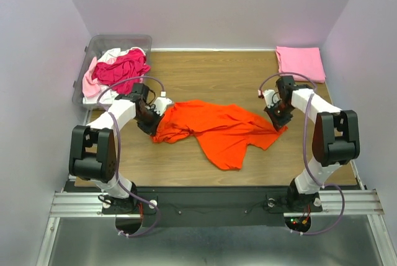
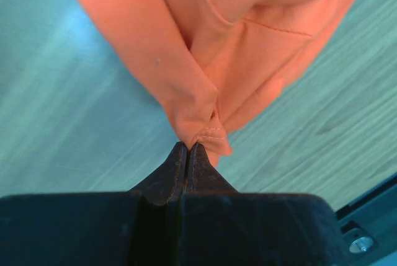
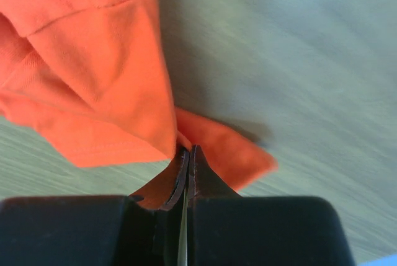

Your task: Fold and stack the t-shirts

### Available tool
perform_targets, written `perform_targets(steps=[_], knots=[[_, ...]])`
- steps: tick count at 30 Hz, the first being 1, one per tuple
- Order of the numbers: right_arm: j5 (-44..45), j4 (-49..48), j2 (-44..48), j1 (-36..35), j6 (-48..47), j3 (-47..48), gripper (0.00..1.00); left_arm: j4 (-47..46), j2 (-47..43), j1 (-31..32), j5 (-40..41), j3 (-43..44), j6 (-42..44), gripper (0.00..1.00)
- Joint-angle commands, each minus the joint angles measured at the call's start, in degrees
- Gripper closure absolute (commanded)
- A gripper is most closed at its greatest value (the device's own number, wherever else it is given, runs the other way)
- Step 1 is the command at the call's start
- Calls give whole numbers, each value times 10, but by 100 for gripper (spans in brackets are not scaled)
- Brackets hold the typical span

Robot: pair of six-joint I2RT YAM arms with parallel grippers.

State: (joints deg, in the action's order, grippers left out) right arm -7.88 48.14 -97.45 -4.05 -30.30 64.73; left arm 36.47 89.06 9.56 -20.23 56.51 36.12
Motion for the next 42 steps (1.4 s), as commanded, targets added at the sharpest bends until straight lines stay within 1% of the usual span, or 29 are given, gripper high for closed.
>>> perform_targets(steps=[1,2,4,5,6,7,8,9,11,12,13,15,18,21,23,24,25,26,27,28,30,31,32,34,35,37,38,40,42], knots=[[52,-22,-28,38,-7,115,99,0,-13,-10,-37,86,10,100],[55,-21,-39,38,-3,179,99,13,-9,-5,-61,105,19,100],[40,-18,-60,62,1,241,99,46,-1,19,-60,126,47,100],[30,-18,-64,62,-5,261,99,58,-4,23,-61,120,68,100],[12,-13,-69,62,-11,301,100,75,-12,24,-67,107,120,100],[-38,12,-77,61,-22,317,99,80,-33,25,-66,69,141,100],[-55,25,-78,58,-25,331,99,79,-46,25,-58,47,163,100],[-70,46,-85,55,-35,341,99,81,-58,25,-41,2,196,100],[-89,53,-92,41,-41,333,99,91,-85,24,-23,-40,232,100],[-93,53,-96,12,-48,314,99,104,-92,24,-8,-72,263,100],[-93,52,-97,12,-50,314,99,115,-99,24,-5,-84,279,100],[-101,35,-108,-21,-41,291,99,141,-125,41,-2,-104,312,100],[-98,-8,-136,-69,-8,297,99,167,-169,75,13,-135,344,100],[-107,-25,-188,-105,34,370,100,182,-181,78,19,-133,356,100],[-135,-23,-215,-119,62,413,99,180,-171,78,20,-109,339,91],[-145,-23,-222,-122,69,447,99,176,-164,75,13,-91,308,87],[-171,-23,-223,-128,83,459,99,181,-156,64,-1,-39,303,75],[-183,-23,-223,-130,90,466,100,186,-132,60,-37,-6,295,69],[-199,-23,-223,-132,99,472,99,186,-119,60,-58,30,258,62],[-235,-20,-220,-133,118,474,99,183,-105,59,-80,106,242,44],[-266,-18,-213,-133,136,464,99,157,-58,59,-151,182,200,24],[-293,-19,-215,-133,156,451,99,114,-33,63,-188,237,151,23],[-311,-19,-215,-133,168,445,99,113,-23,63,-189,256,125,23],[-356,-21,-235,-137,201,442,99,28,-8,70,-211,278,77,23],[-392,-23,-245,-153,209,451,99,1,1,71,-211,288,45,26],[-403,-31,-295,-196,238,484,99,-59,12,71,-204,296,19,32],[-413,-36,-316,-212,250,527,99,-69,21,70,-203,300,6,34],[-419,-70,-359,-250,295,559,99,-84,24,63,-201,308,-9,40],[-419,-88,-379,-264,322,599,99,-97,17,54,-204,302,-46,41]])
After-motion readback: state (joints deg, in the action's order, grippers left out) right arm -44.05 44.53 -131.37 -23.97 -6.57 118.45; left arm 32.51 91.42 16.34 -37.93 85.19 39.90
